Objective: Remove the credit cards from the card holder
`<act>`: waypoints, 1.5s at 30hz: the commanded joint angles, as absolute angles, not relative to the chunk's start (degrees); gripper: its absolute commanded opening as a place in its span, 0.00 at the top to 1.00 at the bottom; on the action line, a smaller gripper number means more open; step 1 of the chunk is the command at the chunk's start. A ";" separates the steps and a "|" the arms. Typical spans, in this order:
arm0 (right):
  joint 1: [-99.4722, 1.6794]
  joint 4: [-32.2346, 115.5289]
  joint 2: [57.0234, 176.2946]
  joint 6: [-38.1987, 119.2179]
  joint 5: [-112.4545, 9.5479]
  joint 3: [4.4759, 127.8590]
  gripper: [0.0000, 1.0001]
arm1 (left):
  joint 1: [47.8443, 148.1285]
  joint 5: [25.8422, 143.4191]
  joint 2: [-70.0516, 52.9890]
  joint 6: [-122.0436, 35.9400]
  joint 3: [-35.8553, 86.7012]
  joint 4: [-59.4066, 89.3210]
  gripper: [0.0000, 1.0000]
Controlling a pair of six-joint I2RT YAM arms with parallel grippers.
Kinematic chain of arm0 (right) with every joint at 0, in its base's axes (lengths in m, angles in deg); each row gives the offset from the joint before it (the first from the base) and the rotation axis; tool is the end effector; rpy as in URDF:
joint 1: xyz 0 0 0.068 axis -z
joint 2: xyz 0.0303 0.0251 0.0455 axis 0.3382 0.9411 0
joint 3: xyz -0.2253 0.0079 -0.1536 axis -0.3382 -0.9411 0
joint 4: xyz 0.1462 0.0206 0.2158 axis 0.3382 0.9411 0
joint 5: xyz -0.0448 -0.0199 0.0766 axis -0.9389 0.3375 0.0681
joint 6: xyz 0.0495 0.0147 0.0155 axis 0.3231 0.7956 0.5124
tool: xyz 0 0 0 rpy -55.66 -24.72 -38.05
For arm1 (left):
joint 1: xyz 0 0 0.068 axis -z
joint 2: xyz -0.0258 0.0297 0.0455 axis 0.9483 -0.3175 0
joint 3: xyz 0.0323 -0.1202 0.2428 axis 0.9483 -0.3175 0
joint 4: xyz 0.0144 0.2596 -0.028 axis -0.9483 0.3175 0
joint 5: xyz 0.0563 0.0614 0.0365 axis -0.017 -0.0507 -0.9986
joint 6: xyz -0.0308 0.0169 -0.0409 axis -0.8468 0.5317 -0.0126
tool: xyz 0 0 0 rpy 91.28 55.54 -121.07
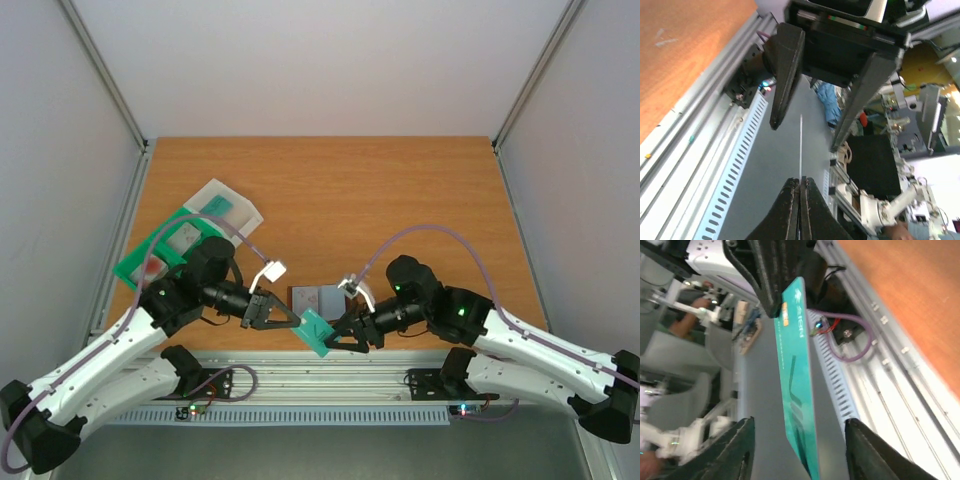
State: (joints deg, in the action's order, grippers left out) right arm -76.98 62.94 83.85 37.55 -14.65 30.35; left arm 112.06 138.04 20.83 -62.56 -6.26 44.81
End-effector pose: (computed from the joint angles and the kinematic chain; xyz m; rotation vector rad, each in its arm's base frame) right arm 0.0772 0.1660 0.2837 -1.4546 1.7420 1.4212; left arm 0.1029 -0.1294 0.2896 0.9198 2.2100 -1.8224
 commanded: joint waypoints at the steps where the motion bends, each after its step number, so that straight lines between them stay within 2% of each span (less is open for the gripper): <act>1: -77.25 67.82 79.95 38.42 -24.64 32.26 0.40 | 112.26 130.30 23.20 -65.23 -6.19 40.53 1.00; 3: -77.25 68.56 77.24 39.67 -27.60 31.47 0.30 | 112.18 125.51 24.28 -67.00 -6.44 39.64 1.00; 6: -77.30 69.35 74.03 40.98 -30.59 30.67 0.05 | 112.17 113.69 25.16 -68.56 -5.49 42.27 1.00; 7: -77.26 69.52 73.18 41.21 -31.26 30.54 0.02 | 112.14 110.65 25.24 -68.89 -5.14 42.78 1.00; 13: -77.25 70.65 70.50 41.25 -32.09 30.83 0.02 | 111.96 91.60 24.57 -68.40 -1.36 48.26 1.00; 19: -77.25 70.67 67.49 42.29 -34.55 29.72 0.02 | 110.65 70.95 26.12 -69.07 -2.67 47.12 0.99; 21: -77.25 70.92 66.31 42.39 -35.12 29.75 0.02 | 108.82 67.32 26.10 -69.74 -3.32 45.98 1.00; 29: -77.30 71.46 66.17 44.36 -36.87 28.64 0.01 | 99.64 60.86 23.53 -72.75 -6.76 39.22 1.00; 38: -77.25 75.31 65.90 45.73 -43.95 28.81 0.02 | 87.56 63.12 13.28 -79.48 -9.59 29.29 1.00; 45: -77.25 75.05 65.92 46.38 -42.75 27.53 0.02 | 83.45 60.44 5.15 -81.43 -7.85 22.97 1.00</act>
State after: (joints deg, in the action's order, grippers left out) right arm -77.00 74.90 66.30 45.49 -41.95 28.58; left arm 84.59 63.68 7.89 -79.74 -9.27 30.84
